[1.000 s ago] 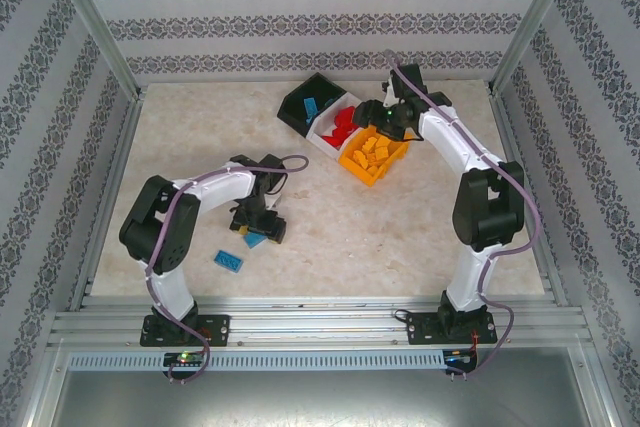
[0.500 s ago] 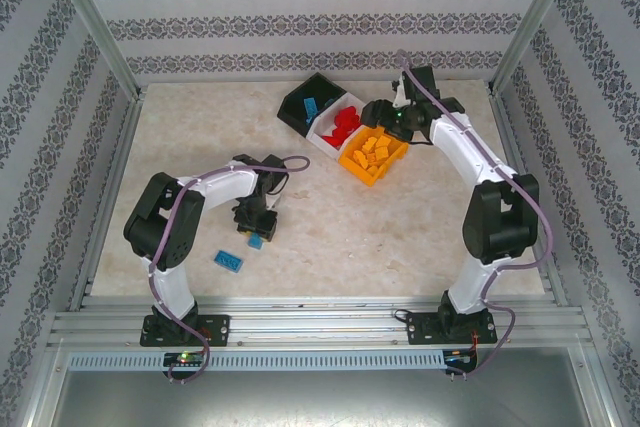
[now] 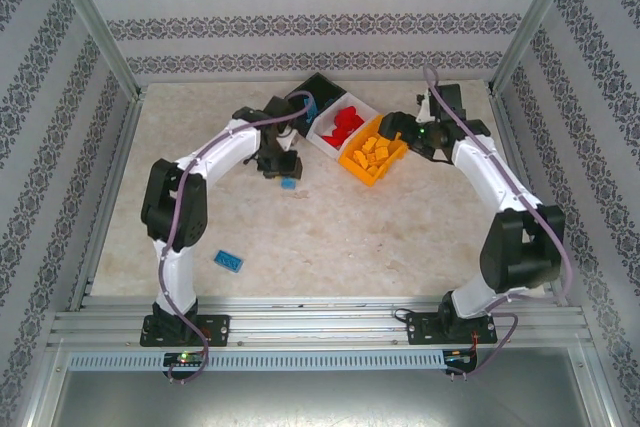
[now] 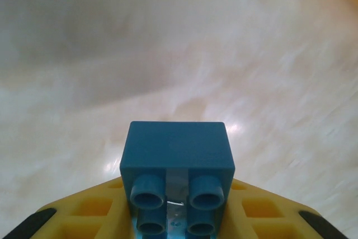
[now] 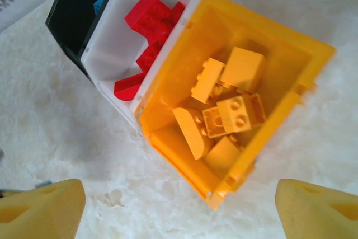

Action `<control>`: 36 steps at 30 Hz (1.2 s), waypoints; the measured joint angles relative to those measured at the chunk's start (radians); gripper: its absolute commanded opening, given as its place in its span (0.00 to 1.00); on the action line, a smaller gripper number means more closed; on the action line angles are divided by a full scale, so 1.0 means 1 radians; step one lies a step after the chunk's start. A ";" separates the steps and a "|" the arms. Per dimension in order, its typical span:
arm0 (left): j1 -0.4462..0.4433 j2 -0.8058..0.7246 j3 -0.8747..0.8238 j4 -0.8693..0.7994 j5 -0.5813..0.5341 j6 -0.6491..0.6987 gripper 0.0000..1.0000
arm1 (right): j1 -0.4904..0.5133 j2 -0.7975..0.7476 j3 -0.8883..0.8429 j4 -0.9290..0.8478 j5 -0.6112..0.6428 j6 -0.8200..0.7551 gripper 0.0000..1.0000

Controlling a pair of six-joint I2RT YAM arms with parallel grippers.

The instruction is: Sort the legos into containers by color

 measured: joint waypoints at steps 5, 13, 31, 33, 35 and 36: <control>0.067 0.118 0.183 0.104 0.111 -0.151 0.34 | -0.007 -0.136 -0.133 0.026 0.019 -0.012 0.98; 0.116 0.237 0.321 0.369 0.234 -0.467 0.34 | -0.005 -0.372 -0.349 0.051 0.089 -0.028 0.98; 0.120 0.400 0.408 0.855 0.257 -1.054 0.35 | 0.182 -0.560 -0.613 0.138 0.215 0.101 0.98; 0.120 0.419 0.431 0.863 0.248 -1.085 0.35 | 0.201 -0.566 -0.623 0.142 0.228 0.112 0.98; 0.120 0.443 0.463 0.865 0.239 -1.109 0.35 | 0.215 -0.571 -0.630 0.141 0.241 0.123 0.98; 0.120 0.460 0.486 0.865 0.237 -1.120 0.35 | 0.220 -0.571 -0.631 0.141 0.245 0.128 0.98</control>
